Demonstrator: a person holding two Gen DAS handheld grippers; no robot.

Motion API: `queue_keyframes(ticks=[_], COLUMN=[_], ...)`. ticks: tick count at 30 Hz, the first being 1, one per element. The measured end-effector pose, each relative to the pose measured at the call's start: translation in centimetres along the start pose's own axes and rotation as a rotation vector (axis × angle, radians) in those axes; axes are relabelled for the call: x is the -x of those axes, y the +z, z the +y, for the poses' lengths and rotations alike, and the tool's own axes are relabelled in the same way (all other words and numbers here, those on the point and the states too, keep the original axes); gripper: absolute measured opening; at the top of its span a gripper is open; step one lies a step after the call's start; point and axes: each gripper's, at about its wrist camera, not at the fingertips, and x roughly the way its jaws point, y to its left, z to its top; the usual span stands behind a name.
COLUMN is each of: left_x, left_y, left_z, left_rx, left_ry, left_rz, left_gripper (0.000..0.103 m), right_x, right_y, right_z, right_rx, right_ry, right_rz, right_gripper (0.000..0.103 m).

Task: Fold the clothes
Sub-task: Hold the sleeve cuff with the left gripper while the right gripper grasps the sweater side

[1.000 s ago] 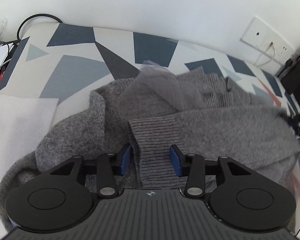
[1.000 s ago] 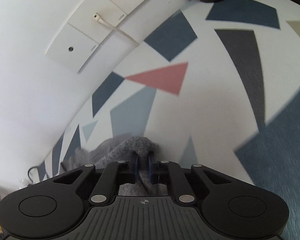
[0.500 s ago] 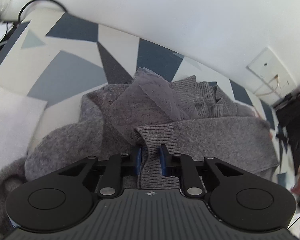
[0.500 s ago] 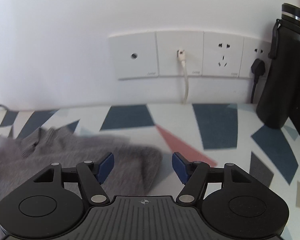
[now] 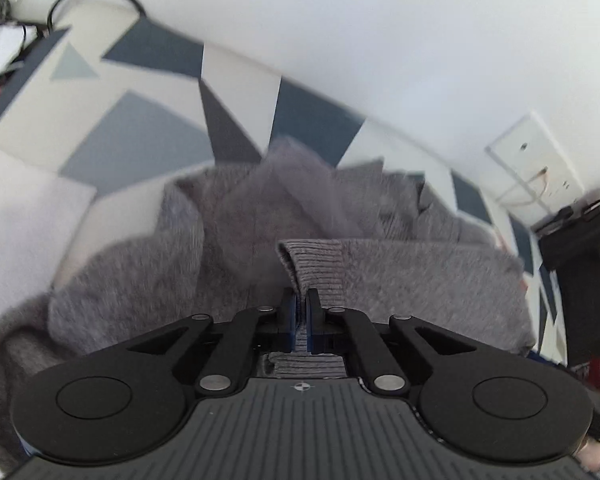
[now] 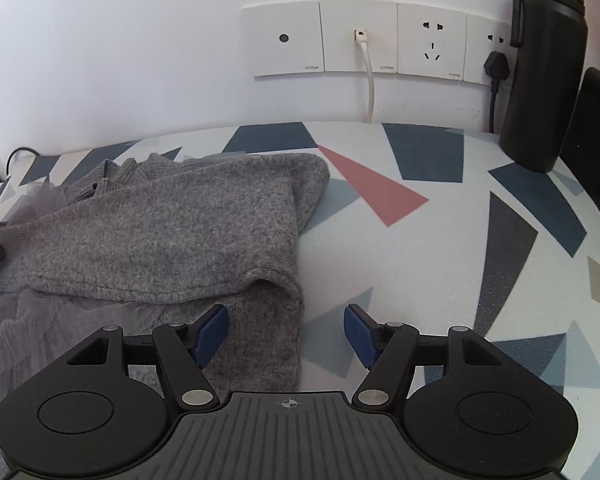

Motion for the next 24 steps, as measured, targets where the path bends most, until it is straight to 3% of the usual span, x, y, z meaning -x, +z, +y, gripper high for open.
queue_keyframes(ticks=[1, 2, 3, 6, 8, 16, 21, 24], left_x=[0.9, 1.9, 2.8, 4.5, 4.1, -0.4, -1.1, -1.1], left_y=[0.5, 1.2, 1.8, 3.5, 3.6, 0.8, -0.3, -0.4], left_z=[-0.2, -0.5, -0.7, -0.7, -0.3, 1.1, 1.0, 1.0], left_rx=[0.001, 0.003, 0.001, 0.001, 0.000, -0.067, -0.133, -0.149], left_ry=[-0.014, -0.031, -0.046, -0.060, -0.044, 0.068, 0.127, 0.142], left_rz=[-0.034, -0.069, -0.098, -0.143, -0.126, 0.024, 0.028, 0.023], left_gripper=[0.004, 0.004, 0.004, 0.004, 0.004, 0.004, 0.005, 0.005], right_x=[0.0, 0.3, 0.6, 1.9, 3.0, 2.7, 4.3, 4.1], right_y=[0.0, 0.2, 0.3, 0.5, 0.5, -1.1, 0.0, 1.7], right_z=[0.1, 0.1, 0.1, 0.2, 0.2, 0.0, -0.5, -2.2], right_rx=[0.008, 0.017, 0.026, 0.052, 0.072, 0.128, 0.074, -0.056], right_ry=[0.001, -0.002, -0.004, 0.004, 0.011, -0.004, 0.062, 0.108], right_rz=[-0.002, -0.014, -0.026, -0.064, -0.077, 0.051, -0.008, -0.047], right_gripper=[0.050, 0.024, 0.007, 0.006, 0.006, 0.009, 0.044, 0.053])
